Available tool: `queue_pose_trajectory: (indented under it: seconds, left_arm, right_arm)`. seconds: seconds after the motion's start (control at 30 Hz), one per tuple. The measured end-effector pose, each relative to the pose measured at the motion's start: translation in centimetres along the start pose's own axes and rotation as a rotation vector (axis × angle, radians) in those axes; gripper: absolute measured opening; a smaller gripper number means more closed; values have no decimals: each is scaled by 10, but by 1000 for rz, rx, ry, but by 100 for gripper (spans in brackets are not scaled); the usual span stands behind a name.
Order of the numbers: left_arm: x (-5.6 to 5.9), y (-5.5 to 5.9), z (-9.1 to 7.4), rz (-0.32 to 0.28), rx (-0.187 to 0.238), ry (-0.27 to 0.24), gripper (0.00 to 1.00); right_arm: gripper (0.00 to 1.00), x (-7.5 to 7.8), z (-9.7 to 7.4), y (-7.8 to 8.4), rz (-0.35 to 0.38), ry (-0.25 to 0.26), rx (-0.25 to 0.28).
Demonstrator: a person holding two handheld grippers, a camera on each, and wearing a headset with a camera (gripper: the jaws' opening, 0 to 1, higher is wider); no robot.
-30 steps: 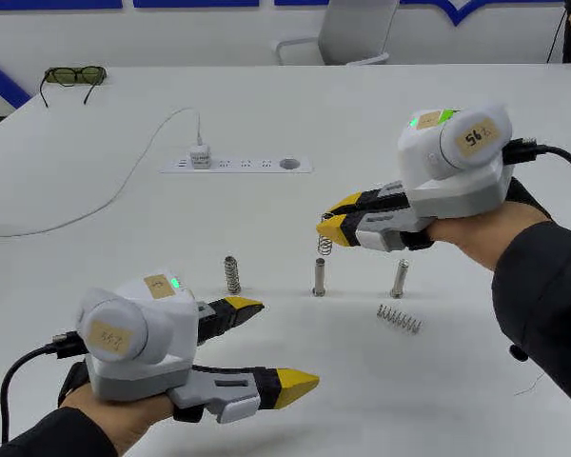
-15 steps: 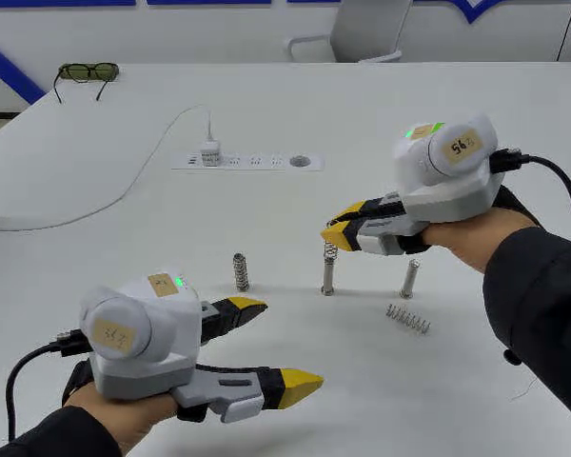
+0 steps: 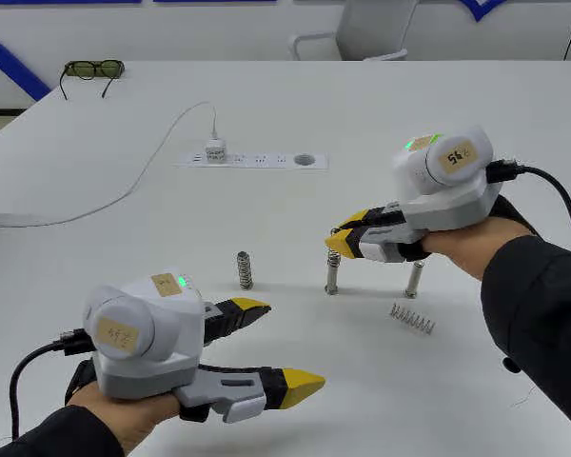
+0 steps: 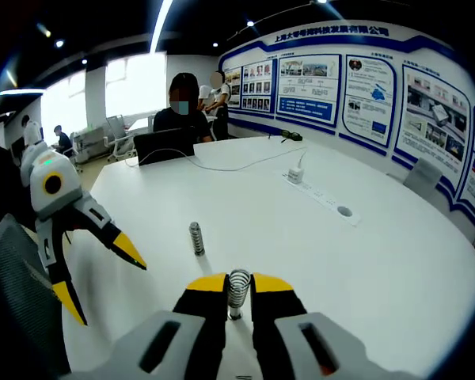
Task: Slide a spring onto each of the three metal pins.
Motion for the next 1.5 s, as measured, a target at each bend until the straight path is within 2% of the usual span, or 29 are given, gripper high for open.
queue_pose_trajectory:
  seconds: [0.67,1.07,1.5]
  left_arm:
    - [-1,2,0,-6,-1,4,64]
    - [0,2,-1,-6,-5,2,63]
    - [-1,1,-1,-1,-4,0,63]
  right_arm:
    - [12,-1,17,29,18,3,-73]
    - [12,1,20,37,24,8,-102]
    - [15,2,11,41,22,17,-106]
Point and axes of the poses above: the centre of the closed fingertips' face, and the gripper's own axes: z roughly forward along the fingers, x roughly to its right, y roughly out of its underside, the point moved 7 cm from there along -z, roughly backward along the fingers, and after that the axes turned 9 degrees about x, right-handed, at the moved point
